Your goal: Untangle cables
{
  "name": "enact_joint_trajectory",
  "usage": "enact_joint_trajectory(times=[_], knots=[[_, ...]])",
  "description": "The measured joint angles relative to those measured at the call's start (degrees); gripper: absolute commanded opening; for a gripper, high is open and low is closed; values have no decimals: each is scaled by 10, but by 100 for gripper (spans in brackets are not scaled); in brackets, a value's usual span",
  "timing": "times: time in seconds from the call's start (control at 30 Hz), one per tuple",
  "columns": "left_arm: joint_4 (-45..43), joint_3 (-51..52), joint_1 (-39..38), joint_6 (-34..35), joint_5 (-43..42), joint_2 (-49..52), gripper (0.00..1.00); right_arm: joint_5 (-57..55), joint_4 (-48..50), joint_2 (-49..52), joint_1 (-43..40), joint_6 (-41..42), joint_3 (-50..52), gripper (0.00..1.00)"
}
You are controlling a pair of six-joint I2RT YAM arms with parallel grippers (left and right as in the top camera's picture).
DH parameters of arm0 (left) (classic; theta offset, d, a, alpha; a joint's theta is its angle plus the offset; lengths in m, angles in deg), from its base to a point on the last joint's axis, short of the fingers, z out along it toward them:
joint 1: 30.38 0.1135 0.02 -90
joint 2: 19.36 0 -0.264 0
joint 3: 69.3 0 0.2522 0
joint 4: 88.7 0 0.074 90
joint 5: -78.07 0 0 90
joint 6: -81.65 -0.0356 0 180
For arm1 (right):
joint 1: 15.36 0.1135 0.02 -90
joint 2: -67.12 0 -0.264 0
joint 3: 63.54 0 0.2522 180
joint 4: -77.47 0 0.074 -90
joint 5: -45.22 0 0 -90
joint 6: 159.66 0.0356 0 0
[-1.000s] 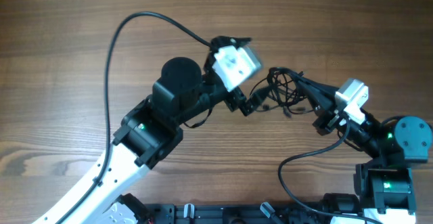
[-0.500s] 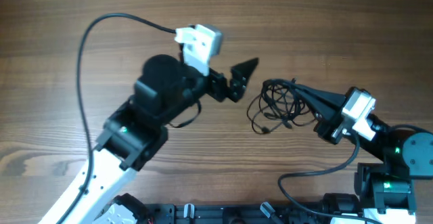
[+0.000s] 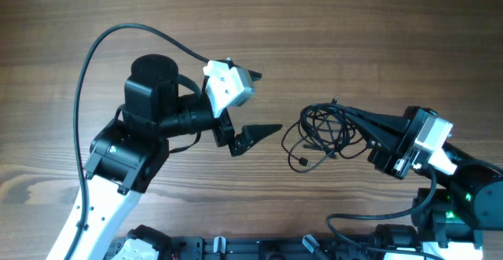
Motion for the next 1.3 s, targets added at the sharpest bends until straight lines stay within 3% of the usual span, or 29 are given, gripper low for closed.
enact_joint_trajectory(times=[0.27, 0.4, 0.63, 0.8, 1.0, 1.07, 1.2, 1.27, 1.3], knots=[[-82, 0, -53, -10, -53, 61, 99, 12, 61, 0, 0, 76, 0, 4], [-102, 0, -83, -14, -54, 67, 82, 23, 64, 0, 0, 84, 0, 4], [-105, 0, -115, -16, -55, 67, 79, 40, 88, 0, 0, 86, 0, 4], [-82, 0, -116, -16, -55, 67, 71, 37, 99, 0, 0, 87, 0, 4], [-80, 0, -116, -15, -55, 67, 74, 27, 138, 0, 0, 99, 0, 4], [-80, 0, -116, -15, -58, 67, 70, 27, 144, 0, 0, 108, 0, 4], [-98, 0, -116, -17, -64, 67, 41, 27, 148, 0, 0, 126, 0, 4], [-104, 0, -116, -18, -67, 67, 10, 28, 148, 0, 0, 129, 0, 4], [-105, 0, -116, -16, -68, 67, 4, 29, 148, 0, 0, 129, 0, 4]])
